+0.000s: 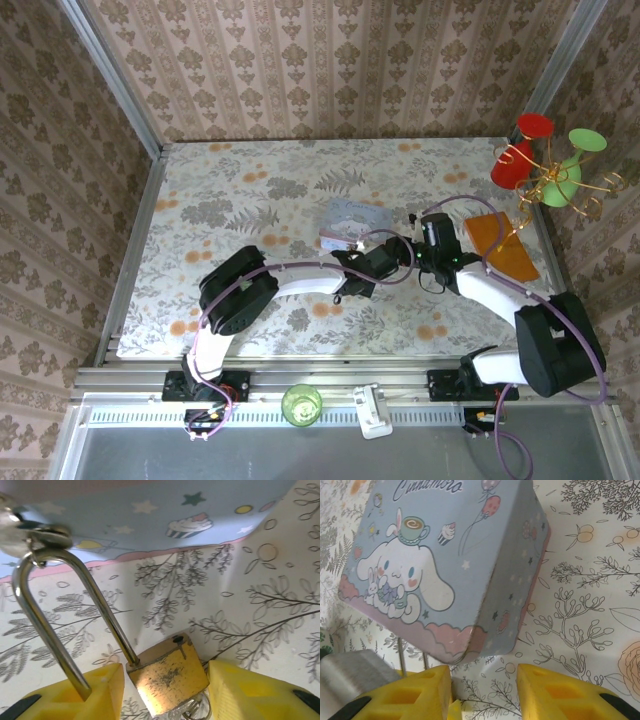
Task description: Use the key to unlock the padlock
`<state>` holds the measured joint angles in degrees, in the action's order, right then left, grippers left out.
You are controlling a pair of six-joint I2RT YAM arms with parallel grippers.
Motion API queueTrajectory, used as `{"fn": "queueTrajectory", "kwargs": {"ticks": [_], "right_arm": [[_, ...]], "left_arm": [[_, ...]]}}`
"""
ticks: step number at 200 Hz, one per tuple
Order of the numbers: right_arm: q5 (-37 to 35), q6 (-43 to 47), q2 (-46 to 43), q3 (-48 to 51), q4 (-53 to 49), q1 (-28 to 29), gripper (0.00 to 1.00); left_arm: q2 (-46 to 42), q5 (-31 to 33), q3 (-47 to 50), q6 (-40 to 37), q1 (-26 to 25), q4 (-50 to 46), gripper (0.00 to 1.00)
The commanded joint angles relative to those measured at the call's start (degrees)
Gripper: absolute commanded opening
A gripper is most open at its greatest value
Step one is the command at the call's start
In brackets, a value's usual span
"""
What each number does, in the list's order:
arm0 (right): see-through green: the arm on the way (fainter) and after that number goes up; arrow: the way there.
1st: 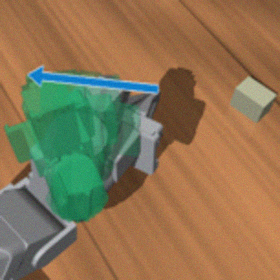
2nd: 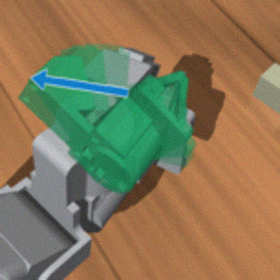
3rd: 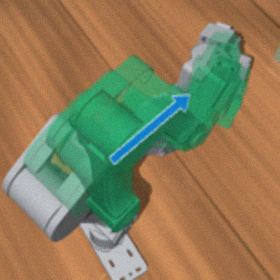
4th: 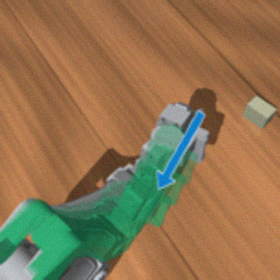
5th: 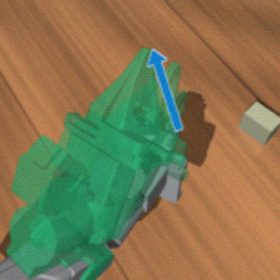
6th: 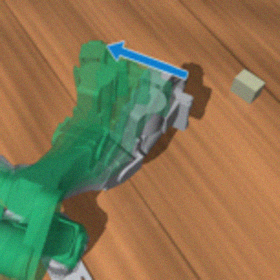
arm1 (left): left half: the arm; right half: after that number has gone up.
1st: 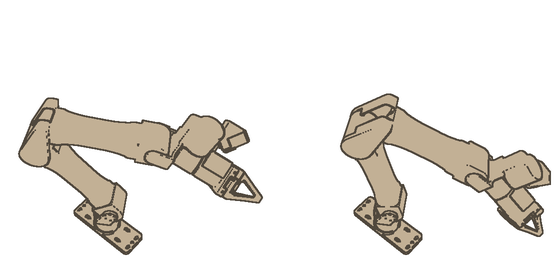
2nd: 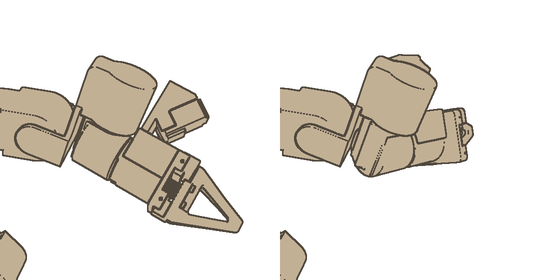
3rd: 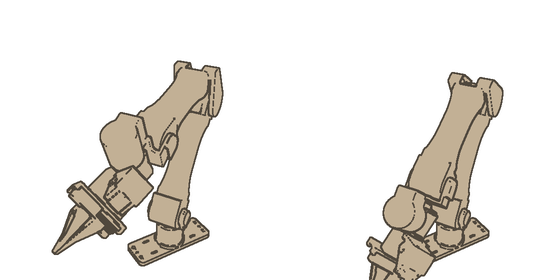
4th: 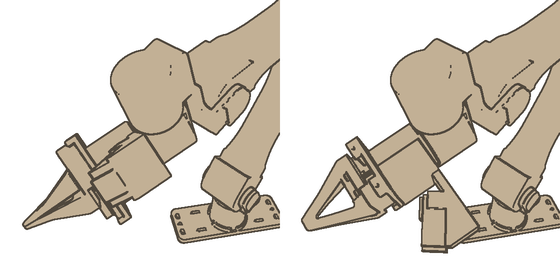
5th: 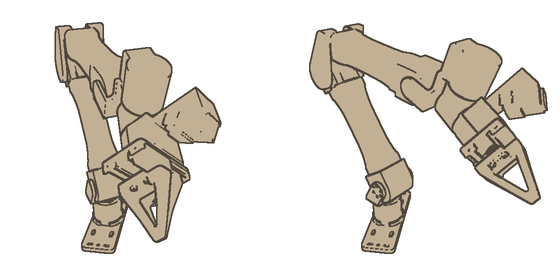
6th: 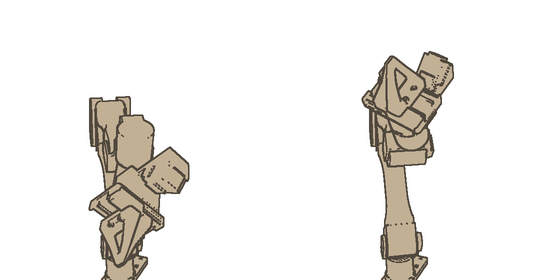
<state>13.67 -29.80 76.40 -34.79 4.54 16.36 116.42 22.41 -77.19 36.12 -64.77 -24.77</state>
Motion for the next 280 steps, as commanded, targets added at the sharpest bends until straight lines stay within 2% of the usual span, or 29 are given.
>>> {"fn": "queueTrajectory", "kwargs": {"ticks": [1, 24, 77, 116, 133, 181, 202, 229, 280], "right_arm": [[-0.84, -1.57, 1.24, -1.51, 3.56, -0.13, 0.39], [-2.14, -1.32, 1.74, -2.24, 4.10, -0.16, 0.39], [-3.74, -0.93, 5.96, -5.38, 5.38, -0.25, 0.39], [-5.50, 1.92, 11.79, -9.85, 3.38, -0.67, 0.38], [-4.77, 2.17, 13.92, -11.14, 3.42, -0.68, 0.37], [-1.14, 2.29, 17.98, -12.31, 4.45, -0.45, 0.32], [0.77, 2.73, 18.61, -11.98, 5.12, -0.34, 0.28], [3.23, 1.53, 18.78, -10.73, 6.92, -0.12, 0.27], [4.82, -0.80, 19.75, -7.98, 9.61, 1.08, 0.25]], "left_arm": [[-0.10, 1.97, 1.58, -1.58, 1.47, -2.60, 0.47], [-1.78, -2.54, 4.87, -0.68, 2.78, 3.32, 0.34], [-1.15, -0.45, 3.62, -2.93, 2.17, 1.28, 0.33], [-4.41, 3.05, 6.27, -15.10, 0.87, 4.39, 0.31], [-4.73, 1.63, 6.36, -22.48, 1.05, 7.24, 0.30], [-4.13, 0.87, 5.55, -35.58, 2.09, 12.45, 0.28], [-4.72, -2.10, 5.58, -38.88, 3.61, 14.20, 0.28], [-4.54, -2.60, 3.44, -42.97, 4.93, 14.01, 0.29], [-2.58, -3.91, -1.15, -43.84, 5.98, 13.85, 0.29]]}}
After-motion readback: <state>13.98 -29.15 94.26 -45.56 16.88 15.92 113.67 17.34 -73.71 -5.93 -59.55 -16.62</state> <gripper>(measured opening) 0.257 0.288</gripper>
